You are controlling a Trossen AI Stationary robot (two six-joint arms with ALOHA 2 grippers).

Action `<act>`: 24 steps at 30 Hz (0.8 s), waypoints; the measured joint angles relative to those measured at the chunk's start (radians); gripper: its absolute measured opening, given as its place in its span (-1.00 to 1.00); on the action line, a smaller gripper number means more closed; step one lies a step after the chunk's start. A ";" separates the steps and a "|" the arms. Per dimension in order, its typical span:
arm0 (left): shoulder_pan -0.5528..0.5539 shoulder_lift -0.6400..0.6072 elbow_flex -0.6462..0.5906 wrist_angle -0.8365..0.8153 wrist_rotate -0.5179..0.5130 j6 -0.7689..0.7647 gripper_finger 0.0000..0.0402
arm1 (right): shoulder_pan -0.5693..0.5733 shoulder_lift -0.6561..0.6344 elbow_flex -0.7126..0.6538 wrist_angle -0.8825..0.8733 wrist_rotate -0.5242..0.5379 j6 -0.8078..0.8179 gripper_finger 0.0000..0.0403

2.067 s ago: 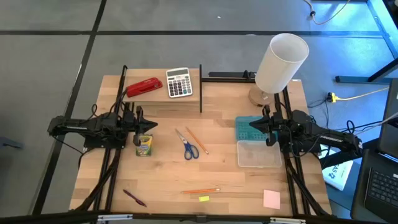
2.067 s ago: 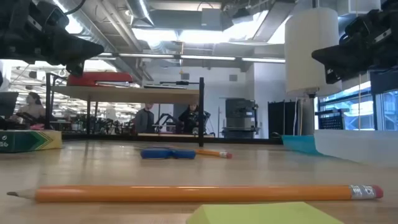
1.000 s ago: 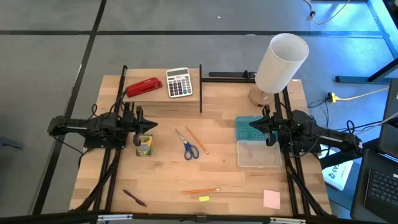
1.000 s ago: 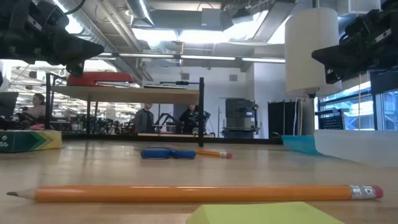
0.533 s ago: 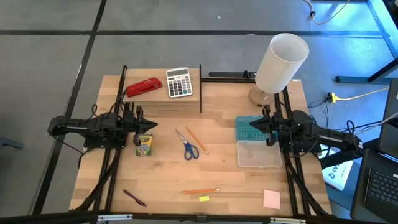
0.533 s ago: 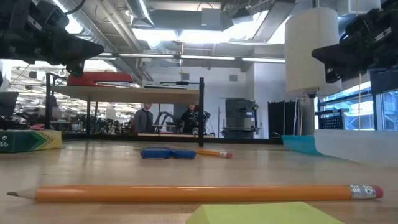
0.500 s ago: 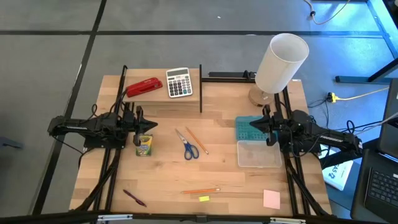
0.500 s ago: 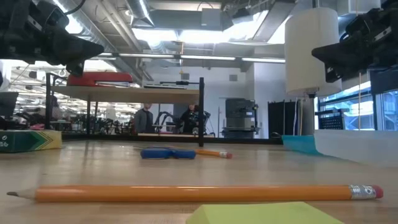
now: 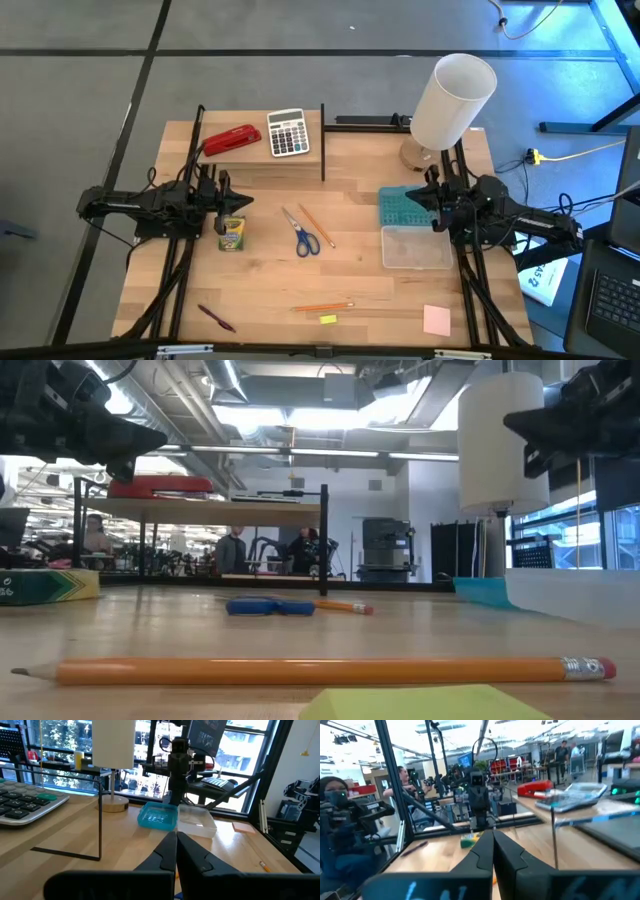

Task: Pack school essentials
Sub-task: Put the blue scissors into the blue supply box

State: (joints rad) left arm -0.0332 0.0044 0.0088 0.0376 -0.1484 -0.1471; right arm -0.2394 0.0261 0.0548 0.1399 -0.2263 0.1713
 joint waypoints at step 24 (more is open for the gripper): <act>0.000 0.001 0.044 0.036 0.015 0.000 -1.00 | 0.000 0.753 0.787 -0.597 0.415 -0.035 -0.99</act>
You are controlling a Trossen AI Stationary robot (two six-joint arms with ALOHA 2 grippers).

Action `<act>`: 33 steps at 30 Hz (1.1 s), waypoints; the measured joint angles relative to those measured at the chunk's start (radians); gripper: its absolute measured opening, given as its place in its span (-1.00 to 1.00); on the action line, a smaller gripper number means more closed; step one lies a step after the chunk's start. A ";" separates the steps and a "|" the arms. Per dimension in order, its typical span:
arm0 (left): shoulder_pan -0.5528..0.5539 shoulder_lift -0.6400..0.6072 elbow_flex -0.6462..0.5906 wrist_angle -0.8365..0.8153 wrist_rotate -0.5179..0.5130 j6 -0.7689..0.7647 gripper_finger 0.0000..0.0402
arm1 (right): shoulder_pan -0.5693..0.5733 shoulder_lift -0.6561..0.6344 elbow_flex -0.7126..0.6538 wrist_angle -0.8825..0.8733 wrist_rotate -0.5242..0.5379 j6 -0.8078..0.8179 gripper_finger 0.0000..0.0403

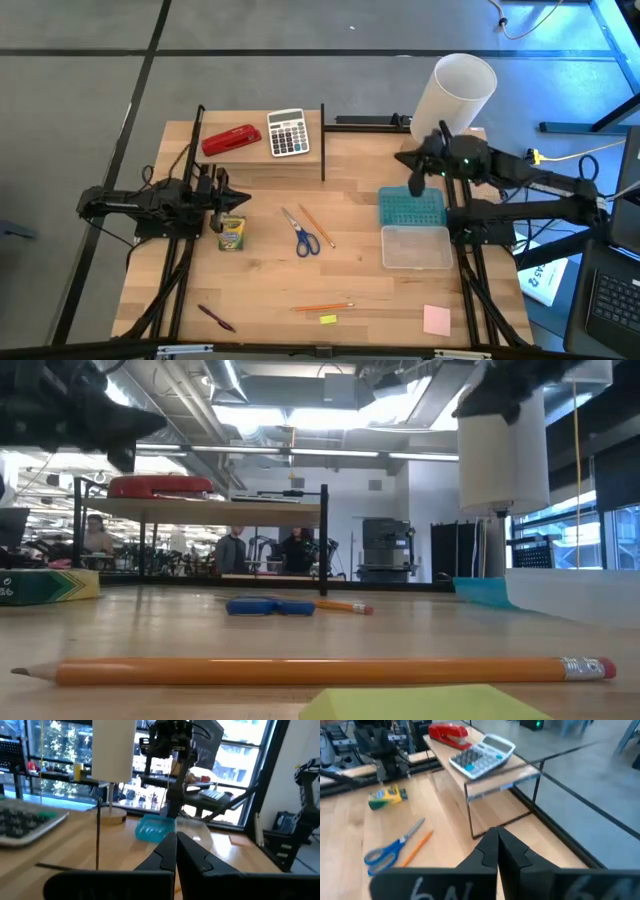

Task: Pack school essentials
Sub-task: Put the blue scissors into the blue supply box

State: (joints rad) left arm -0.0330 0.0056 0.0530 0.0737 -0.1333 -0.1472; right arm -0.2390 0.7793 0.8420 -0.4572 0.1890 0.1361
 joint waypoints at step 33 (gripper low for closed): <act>-0.148 0.918 1.029 -1.228 0.029 -0.804 -1.00 | 0.184 0.506 0.512 -0.626 -0.242 0.229 -1.00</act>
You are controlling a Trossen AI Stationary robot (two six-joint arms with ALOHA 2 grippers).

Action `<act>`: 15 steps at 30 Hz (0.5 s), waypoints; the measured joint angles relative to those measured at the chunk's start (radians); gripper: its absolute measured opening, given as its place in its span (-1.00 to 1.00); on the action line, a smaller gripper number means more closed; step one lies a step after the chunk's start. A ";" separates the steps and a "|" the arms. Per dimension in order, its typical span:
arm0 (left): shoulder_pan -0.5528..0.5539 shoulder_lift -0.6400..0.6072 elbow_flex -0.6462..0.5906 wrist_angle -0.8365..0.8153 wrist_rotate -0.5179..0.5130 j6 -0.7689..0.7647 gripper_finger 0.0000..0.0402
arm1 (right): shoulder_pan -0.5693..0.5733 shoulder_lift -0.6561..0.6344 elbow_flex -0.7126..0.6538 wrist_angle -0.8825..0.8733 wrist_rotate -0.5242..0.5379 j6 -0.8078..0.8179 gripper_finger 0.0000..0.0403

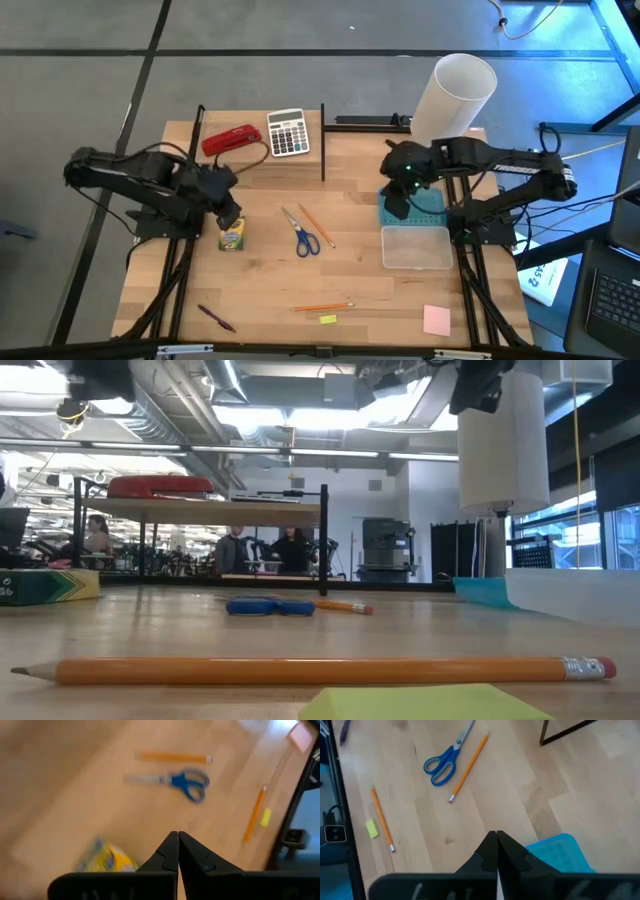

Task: Pack school essentials
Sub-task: Put the blue scissors into the blue supply box

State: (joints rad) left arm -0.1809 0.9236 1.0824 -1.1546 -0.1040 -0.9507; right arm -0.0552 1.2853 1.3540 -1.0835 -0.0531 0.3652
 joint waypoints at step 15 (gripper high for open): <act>-0.135 0.041 0.000 -0.051 0.035 -0.356 -1.00 | 0.026 0.064 0.000 0.082 -0.114 0.070 -0.69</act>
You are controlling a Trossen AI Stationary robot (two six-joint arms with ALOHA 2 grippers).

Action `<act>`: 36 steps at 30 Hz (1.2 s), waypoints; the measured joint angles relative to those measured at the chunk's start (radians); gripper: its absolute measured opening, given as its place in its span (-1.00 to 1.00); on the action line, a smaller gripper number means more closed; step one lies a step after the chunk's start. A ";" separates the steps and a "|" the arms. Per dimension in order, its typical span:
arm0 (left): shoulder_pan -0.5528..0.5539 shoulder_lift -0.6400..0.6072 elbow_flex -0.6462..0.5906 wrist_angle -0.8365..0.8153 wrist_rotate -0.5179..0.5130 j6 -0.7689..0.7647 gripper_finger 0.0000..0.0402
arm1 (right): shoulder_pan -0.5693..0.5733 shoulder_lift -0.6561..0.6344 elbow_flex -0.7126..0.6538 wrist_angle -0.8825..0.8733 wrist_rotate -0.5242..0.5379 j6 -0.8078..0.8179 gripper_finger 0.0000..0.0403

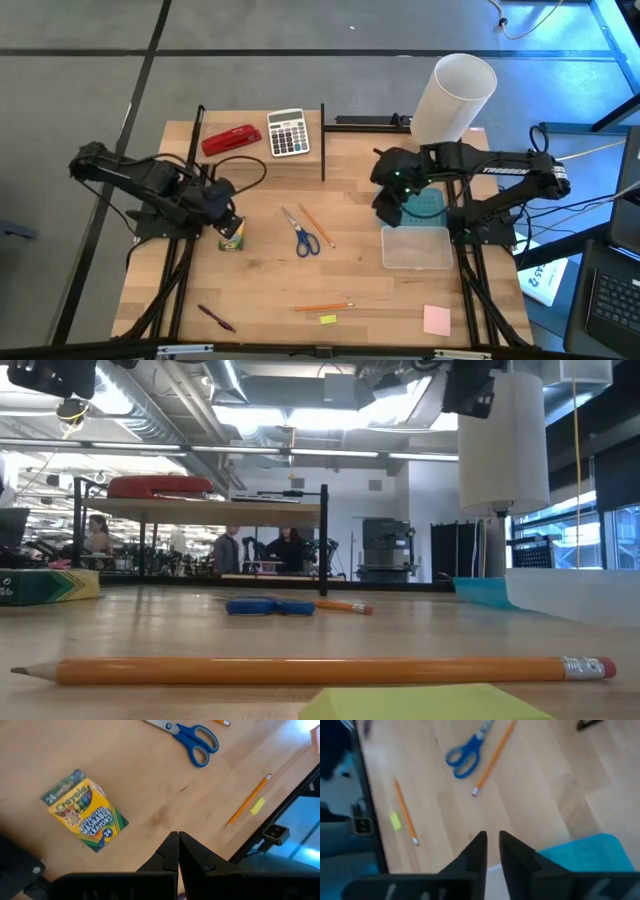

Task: Pack school essentials
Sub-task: Put the blue scissors into the blue supply box

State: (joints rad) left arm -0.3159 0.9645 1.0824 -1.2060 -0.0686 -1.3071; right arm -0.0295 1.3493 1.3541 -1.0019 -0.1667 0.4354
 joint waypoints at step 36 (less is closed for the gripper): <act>-0.041 -0.003 0.000 0.002 -0.027 0.089 -1.00 | 0.146 0.435 -0.001 0.599 0.058 -0.184 -0.40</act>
State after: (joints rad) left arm -0.3569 0.9619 1.0824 -1.2041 -0.0952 -1.2183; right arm 0.1162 1.7840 1.3533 -0.4030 -0.1088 0.2512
